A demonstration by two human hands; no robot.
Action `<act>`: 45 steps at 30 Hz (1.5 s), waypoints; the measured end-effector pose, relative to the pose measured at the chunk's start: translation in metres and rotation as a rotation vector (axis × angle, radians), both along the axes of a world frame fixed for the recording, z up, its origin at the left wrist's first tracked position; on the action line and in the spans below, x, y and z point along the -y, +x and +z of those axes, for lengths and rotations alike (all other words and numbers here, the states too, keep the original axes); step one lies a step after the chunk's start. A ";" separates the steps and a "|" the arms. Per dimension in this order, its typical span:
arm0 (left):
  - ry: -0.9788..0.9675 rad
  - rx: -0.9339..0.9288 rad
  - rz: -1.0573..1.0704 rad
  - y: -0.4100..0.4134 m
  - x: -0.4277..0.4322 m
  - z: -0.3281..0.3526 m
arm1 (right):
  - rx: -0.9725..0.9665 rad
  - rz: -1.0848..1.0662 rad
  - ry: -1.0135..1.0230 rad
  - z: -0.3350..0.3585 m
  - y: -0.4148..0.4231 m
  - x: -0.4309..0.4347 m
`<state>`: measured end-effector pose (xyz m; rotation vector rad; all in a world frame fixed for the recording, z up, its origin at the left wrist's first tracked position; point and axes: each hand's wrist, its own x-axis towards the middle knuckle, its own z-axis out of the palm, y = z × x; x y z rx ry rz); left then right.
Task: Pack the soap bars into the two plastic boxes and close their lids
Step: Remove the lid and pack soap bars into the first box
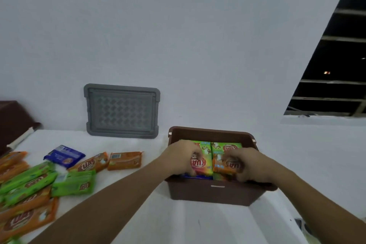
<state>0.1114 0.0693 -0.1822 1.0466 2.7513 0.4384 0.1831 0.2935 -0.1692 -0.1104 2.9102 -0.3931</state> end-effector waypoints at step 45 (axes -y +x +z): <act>0.226 0.089 0.039 0.012 0.005 -0.013 | -0.335 -0.289 -0.276 -0.032 0.003 0.034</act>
